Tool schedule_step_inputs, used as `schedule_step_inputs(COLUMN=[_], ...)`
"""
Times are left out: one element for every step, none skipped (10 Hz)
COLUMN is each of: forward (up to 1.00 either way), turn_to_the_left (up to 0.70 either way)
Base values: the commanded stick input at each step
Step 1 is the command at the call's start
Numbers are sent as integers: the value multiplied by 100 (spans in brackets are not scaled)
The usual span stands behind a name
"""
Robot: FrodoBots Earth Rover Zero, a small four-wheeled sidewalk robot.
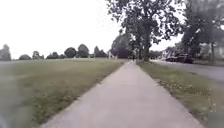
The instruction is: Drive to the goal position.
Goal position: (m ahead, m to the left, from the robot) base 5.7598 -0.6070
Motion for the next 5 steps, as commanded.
schedule_step_inputs(forward=[70, 70, 70, 70, 70], turn_to_the_left=[0, 0, 0, 0, 0])
